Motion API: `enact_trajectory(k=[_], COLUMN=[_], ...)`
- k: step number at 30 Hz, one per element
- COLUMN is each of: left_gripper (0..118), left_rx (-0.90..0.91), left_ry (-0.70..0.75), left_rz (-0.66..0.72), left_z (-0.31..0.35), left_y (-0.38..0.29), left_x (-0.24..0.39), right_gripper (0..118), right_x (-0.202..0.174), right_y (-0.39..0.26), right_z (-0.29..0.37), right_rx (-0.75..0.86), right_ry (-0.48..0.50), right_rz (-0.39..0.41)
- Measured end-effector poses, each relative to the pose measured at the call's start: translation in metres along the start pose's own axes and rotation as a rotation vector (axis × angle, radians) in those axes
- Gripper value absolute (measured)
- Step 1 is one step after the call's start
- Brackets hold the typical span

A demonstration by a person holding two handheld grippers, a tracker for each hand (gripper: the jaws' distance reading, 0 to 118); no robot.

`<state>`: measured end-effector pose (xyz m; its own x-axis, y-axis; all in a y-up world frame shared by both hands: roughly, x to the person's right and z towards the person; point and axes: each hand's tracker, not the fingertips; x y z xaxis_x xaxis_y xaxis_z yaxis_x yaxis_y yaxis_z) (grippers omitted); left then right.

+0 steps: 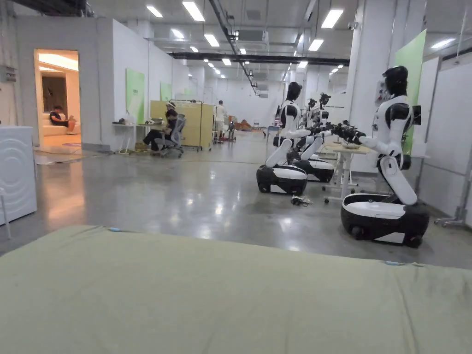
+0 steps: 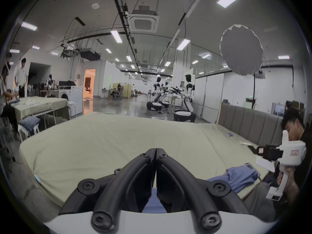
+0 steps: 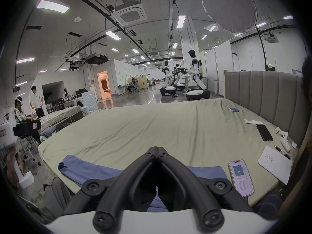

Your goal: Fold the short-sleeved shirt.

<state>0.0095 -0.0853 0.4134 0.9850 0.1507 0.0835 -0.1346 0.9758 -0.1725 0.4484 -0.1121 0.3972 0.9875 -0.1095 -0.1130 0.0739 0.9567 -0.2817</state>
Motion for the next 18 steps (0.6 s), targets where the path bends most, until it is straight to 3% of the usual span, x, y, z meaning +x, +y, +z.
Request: enact_trajectory(k=[5, 6, 8, 14, 18], left_gripper=[7, 20, 61, 65, 65], left_rx=[-0.058, -0.076, -0.148, -0.387, -0.431], left_ry=[-0.093, -0.103, -0.139, -0.131, -0.152], left_rz=[0.185, 0.221, 0.322, 0.614, 0.796], left_z=[0.002, 0.002, -0.004, -0.046, -0.070], left_y=[0.000, -0.002, -0.010, -0.071, -0.107], left_x=[-0.043, -0.054, -0.083, -0.162, -0.185], right_gripper=[0, 0, 0, 0, 0], right_x=[-0.007, -0.007, -0.006, -0.001, -0.002], right_y=[0.006, 0.005, 0.002, -0.004, -0.005], right_z=[0.000, 0.001, 0.001, -0.004, -0.008], right_rx=[-0.006, -0.007, -0.019, -0.062, -0.097], right_ry=[0.010, 0.012, 0.021, 0.054, 0.049], right_rz=[-0.029, -0.034, -0.054, -0.135, -0.119])
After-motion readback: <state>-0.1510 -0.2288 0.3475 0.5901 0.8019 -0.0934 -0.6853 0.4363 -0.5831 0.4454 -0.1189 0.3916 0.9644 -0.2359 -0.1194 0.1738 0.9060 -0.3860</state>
